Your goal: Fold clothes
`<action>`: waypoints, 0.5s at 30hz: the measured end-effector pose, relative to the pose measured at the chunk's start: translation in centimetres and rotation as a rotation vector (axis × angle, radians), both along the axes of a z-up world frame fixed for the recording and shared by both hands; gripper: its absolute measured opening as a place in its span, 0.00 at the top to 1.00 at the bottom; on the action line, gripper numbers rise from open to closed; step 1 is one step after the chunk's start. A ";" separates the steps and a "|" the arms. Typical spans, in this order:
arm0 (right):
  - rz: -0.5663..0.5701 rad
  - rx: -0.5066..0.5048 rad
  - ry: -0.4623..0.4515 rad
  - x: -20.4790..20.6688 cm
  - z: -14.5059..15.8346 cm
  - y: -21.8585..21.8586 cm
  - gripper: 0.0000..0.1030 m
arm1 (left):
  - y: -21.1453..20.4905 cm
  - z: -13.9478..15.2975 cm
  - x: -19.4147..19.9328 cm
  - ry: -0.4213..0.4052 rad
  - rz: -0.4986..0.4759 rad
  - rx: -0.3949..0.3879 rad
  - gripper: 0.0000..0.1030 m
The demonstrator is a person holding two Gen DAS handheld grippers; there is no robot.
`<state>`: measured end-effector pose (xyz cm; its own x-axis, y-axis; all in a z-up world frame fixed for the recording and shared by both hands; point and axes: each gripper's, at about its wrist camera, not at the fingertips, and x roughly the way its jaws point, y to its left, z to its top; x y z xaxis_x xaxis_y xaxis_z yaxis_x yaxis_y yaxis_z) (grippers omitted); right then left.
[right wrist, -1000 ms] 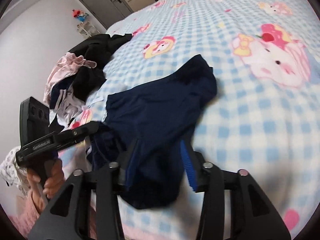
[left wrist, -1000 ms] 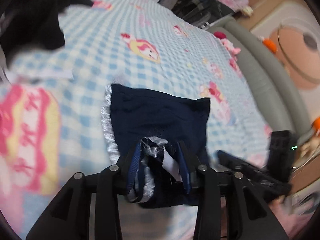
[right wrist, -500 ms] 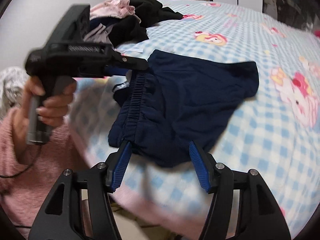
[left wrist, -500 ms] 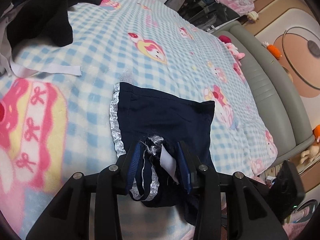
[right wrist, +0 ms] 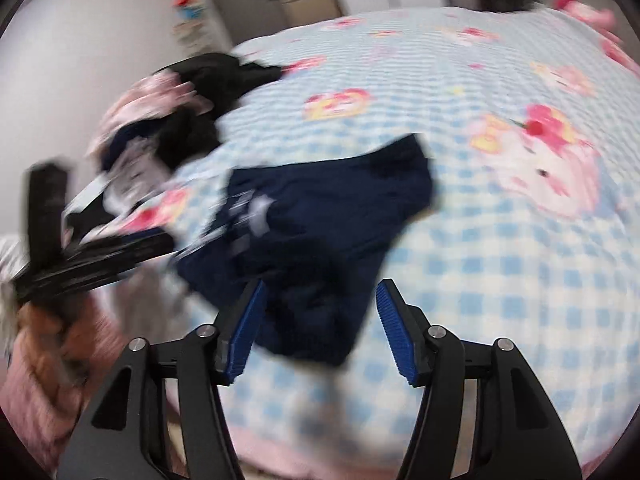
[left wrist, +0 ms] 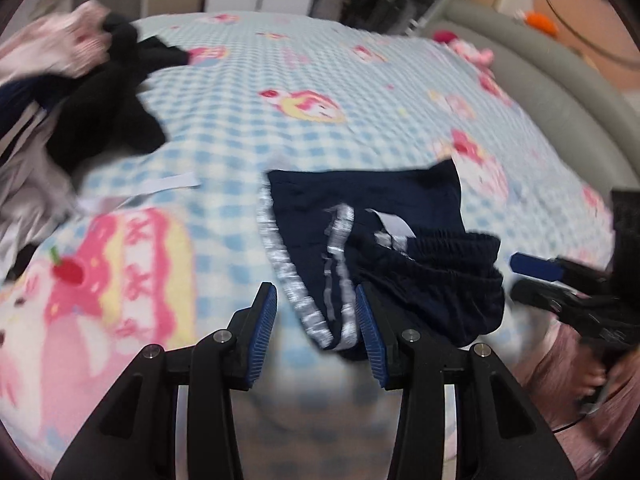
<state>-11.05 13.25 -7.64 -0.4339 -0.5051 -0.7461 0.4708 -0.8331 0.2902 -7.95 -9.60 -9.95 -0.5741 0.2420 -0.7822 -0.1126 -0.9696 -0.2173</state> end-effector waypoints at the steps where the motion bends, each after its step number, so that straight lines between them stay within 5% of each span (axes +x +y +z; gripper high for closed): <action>1: 0.034 0.010 0.007 0.4 0.0 -0.5 0.39 | 0.6 -0.2 -0.4 -0.005 -0.020 -0.005 0.58; 7: 0.056 0.135 0.018 -0.2 -2.5 -3.2 0.38 | 2.2 -1.7 -1.8 -0.075 -0.118 0.030 0.56; 9: 0.040 0.129 0.005 -0.8 -3.0 -2.9 0.45 | 2.7 -1.7 -1.3 -0.066 -0.129 0.010 0.62; 11: 0.037 0.106 -0.010 -1.3 -2.8 -2.7 0.62 | 2.7 -0.8 -0.5 -0.021 -0.135 0.009 0.78; 15: 0.040 0.077 0.018 -2.1 -1.3 -2.4 0.75 | 1.9 0.9 0.3 0.049 -0.103 0.057 0.86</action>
